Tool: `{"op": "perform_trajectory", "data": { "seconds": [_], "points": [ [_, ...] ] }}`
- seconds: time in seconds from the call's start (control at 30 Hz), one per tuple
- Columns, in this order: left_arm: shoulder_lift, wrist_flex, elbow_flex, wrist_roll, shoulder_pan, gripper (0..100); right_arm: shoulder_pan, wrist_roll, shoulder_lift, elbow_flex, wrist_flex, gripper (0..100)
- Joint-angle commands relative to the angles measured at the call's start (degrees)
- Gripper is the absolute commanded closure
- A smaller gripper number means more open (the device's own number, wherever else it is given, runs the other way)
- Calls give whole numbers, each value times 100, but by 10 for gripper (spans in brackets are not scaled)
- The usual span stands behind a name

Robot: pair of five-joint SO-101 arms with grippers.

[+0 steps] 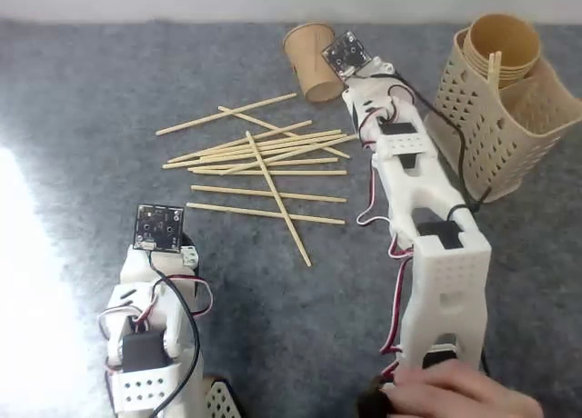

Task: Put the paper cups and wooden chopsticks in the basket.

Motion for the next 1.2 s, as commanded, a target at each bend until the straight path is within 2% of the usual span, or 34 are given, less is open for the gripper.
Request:
{"op": "perform_trajectory", "data": {
  "seconds": [0.0, 0.13, 0.4, 0.87, 1.03, 1.17],
  "points": [
    [-79, -9, -48, -70, 35, 985, -40, -35, 110, -97, -848, 991],
    [-79, -18, -48, -70, 35, 985, -31, -44, 655, -352, -1481, 991],
    [-79, -26, -48, -62, 35, 985, -22, -44, 1059, -404, -1921, 991],
    [-79, -35, -48, -62, 97, 985, -31, 26, 1051, 70, -1903, 991],
    [-79, -9, -48, -70, 202, 985, 66, 615, 1024, 308, -1930, 991],
    [-79, -9, -48, -70, 211, 985, -22, 642, 444, 1046, -1930, 991]
  ]
}}
